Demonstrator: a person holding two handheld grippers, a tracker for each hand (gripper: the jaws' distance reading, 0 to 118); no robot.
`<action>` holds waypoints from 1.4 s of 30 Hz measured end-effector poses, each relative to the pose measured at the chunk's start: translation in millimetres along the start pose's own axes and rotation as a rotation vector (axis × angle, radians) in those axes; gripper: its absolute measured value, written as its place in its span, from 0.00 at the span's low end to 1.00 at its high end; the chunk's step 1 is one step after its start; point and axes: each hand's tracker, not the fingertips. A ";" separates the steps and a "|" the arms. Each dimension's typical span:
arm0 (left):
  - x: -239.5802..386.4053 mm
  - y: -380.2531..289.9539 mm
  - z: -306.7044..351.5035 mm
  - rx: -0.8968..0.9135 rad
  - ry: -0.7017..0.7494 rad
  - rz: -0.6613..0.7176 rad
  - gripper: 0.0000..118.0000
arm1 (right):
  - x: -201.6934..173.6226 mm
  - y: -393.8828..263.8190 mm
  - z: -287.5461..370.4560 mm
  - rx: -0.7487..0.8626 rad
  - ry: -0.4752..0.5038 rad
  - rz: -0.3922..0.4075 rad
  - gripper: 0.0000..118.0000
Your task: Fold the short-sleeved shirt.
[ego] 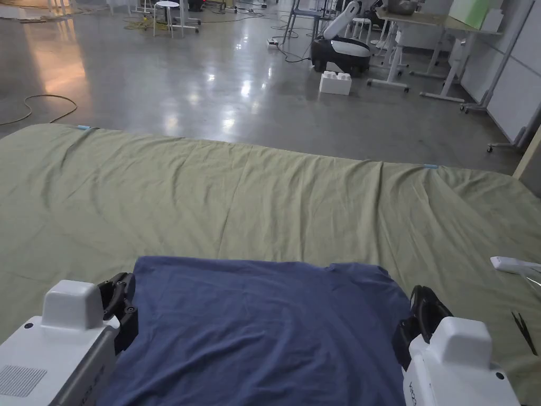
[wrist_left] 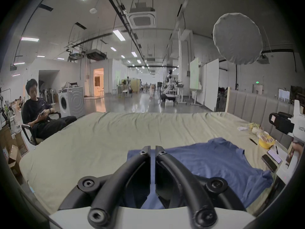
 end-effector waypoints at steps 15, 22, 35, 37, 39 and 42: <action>-86.6 -41.0 3.6 -0.486 0.036 0.126 0.01 | 1.0 -18.7 -10.1 -0.112 0.049 0.020 0.00; -111.5 -88.0 -0.1 -0.780 0.042 0.155 0.16 | -3.6 -36.2 -16.3 -0.193 0.087 0.018 0.00; -98.3 -134.1 -48.0 -0.927 0.159 0.100 0.53 | 1.4 -53.8 -16.0 -0.276 0.108 0.025 0.00; -93.8 -134.7 -49.2 -0.930 0.162 0.076 0.48 | 4.5 -56.4 -14.9 -0.299 0.105 0.019 0.00; -91.4 -131.9 -45.1 -0.925 0.127 0.068 0.29 | 8.7 -57.5 -14.2 -0.313 0.100 0.023 0.00; -91.4 -128.7 -43.9 -0.925 0.039 0.109 0.07 | 18.2 -57.0 -11.5 -0.344 0.089 0.026 0.01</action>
